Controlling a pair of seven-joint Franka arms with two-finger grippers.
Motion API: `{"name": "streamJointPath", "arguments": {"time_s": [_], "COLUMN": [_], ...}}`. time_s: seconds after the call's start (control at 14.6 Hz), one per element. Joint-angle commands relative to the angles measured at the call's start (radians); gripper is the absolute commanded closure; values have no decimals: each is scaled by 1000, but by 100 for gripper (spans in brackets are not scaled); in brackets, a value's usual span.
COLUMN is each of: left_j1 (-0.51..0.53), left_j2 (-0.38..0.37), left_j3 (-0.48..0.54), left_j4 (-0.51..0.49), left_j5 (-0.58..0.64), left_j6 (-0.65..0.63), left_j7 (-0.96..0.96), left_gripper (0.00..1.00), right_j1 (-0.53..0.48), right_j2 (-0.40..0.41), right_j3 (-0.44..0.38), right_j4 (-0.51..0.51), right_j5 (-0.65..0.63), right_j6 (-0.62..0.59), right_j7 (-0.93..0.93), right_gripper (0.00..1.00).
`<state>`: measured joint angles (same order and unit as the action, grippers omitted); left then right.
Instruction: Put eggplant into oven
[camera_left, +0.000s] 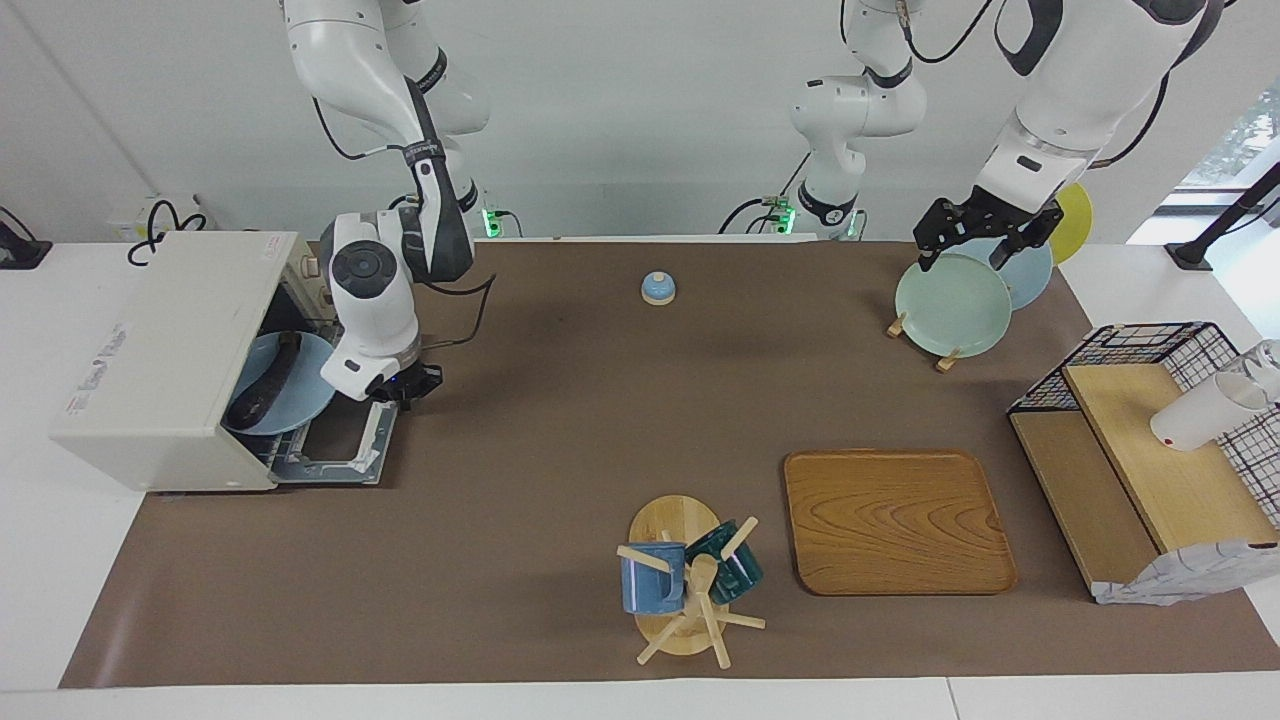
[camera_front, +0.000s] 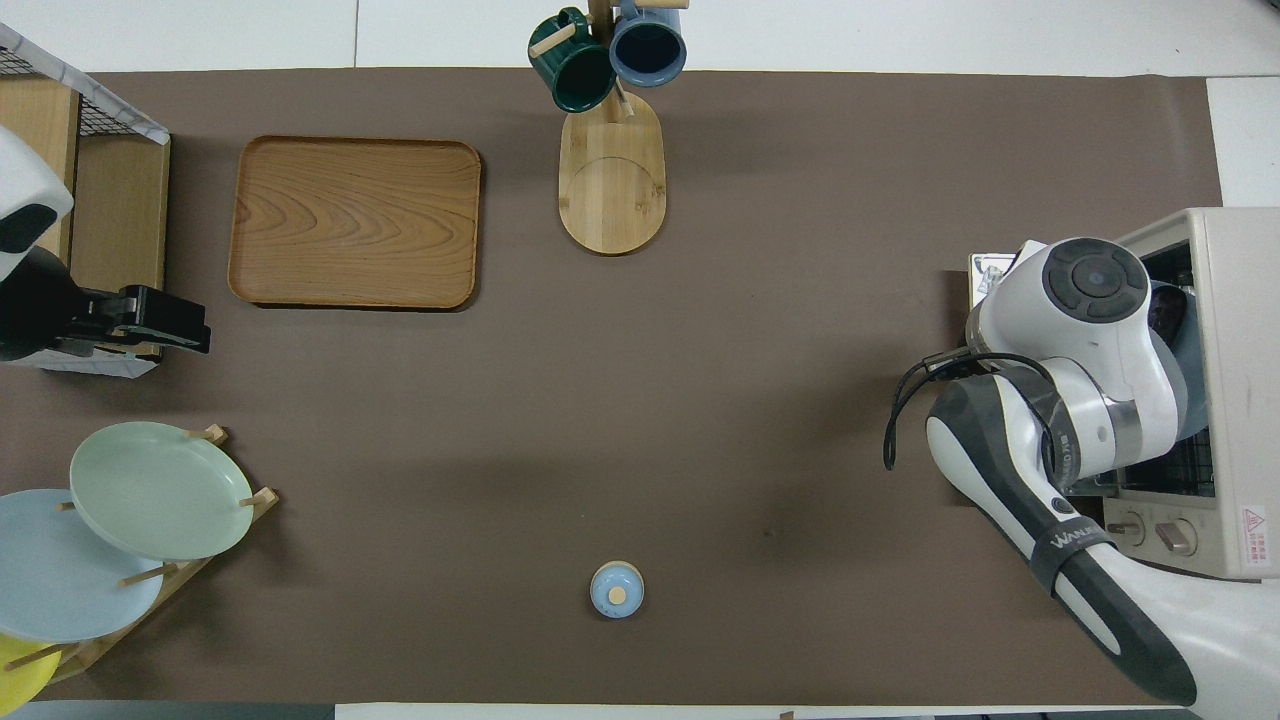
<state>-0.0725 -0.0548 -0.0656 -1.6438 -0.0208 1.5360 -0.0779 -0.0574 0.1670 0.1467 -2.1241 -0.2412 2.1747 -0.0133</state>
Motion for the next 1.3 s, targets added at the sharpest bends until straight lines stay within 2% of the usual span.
{"name": "streamJointPath", "arguments": {"time_s": [0.0,0.14,0.62,0.89,1.03,1.17,1.23], "left_j1": [-4,-4,-4,-4,-4,-4,-4], "left_j2": [-8,-10,-10,-8,-10,-10,-10], "left_j3": [4,4,4,4,4,4,4], "left_j4": [-10,-10,-10,-10,-10,-10,-10], "left_j5": [22,22,22,22,22,22,22], "left_j6": [6,6,6,6,6,6,6], "left_j7": [3,3,3,3,3,3,3], "left_gripper": [0,0,0,0,0,0,0], "right_j1": [-35,-50,-188,-251,-250,-222,-188], "right_j2": [-32,-52,-92,-130,-129,-123,-120], "right_j3": [-12,-16,-19,-22,-21,-12,-12], "right_j4": [116,151,162,170,180,257,297], "right_j5": [-47,-44,-41,-30,25,140,145], "right_j6": [-105,-151,-174,-226,-263,-361,-404], "right_j7": [-94,-141,-316,-433,-435,-403,-364], "right_gripper": [100,100,100,100,100,100,100]}}
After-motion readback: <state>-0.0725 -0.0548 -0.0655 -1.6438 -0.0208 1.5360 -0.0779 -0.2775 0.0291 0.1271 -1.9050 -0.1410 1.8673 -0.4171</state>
